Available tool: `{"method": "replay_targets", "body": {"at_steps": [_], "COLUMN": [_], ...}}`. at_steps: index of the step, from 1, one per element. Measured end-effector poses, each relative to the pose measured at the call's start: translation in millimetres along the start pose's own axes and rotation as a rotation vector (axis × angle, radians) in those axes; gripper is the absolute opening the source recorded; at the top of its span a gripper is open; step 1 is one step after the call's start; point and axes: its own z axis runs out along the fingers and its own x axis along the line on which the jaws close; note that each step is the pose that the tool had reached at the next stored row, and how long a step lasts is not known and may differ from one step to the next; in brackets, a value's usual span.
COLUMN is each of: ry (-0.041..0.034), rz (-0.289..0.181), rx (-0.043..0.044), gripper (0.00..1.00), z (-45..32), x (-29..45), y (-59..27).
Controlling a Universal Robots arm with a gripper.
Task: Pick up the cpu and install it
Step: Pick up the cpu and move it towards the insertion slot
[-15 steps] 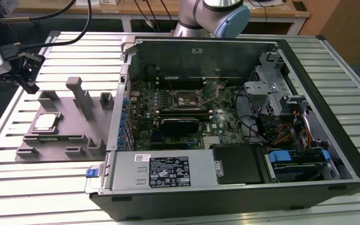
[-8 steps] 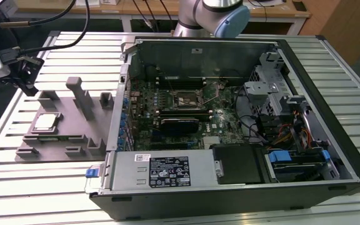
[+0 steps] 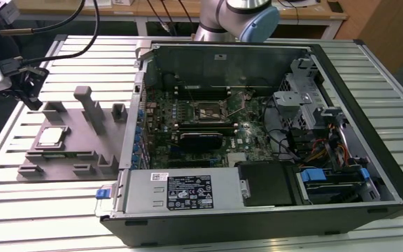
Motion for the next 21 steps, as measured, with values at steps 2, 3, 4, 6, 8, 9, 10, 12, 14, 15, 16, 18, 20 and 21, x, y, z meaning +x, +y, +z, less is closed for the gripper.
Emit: {"method": "replay_targets", "body": {"at_steps": [2, 3, 4, 6, 8, 9, 10, 12, 14, 15, 16, 18, 20, 21], "ry": [-0.0001, 0.0000, 0.0000, 0.0000, 0.0000, -0.0001, -0.0001, 0.0000, 0.0000, -0.0001, -0.0001, 0.0000, 0.0000, 0.0000], "rz": [0.000, 0.000, 0.000, 0.000, 0.000, 0.000, 0.000, 0.000, 0.000, 0.000, 0.000, 0.000, 0.000, 0.000], "rx": [-0.0001, 0.0000, 0.0000, 0.0000, 0.0000, 0.0000, -0.0001, 0.0000, 0.0000, 0.0000, -0.0001, 0.0000, 0.0002, 0.0002], "gripper": [0.11, 0.11, 0.11, 0.11, 0.11, 0.11, 0.11, 0.11, 0.11, 0.11, 0.11, 0.11, 0.11, 0.11], "z": [2.1, 3.0, 4.0, 5.7, 7.2, 7.9, 8.6, 9.9, 10.8, 11.4, 12.0, 13.2, 14.2, 14.7], "x": [0.3, 0.4, 0.6, 1.0, 1.1, 1.2, 1.2, 1.3, 1.3, 1.3, 1.3, 1.3, 1.3, 1.3], "y": [-0.2, -0.3, -0.4, -0.6, -0.6, -0.7, -0.7, -0.8, -0.9, -0.9, -1.0, -1.0, -1.1, -1.1]}}
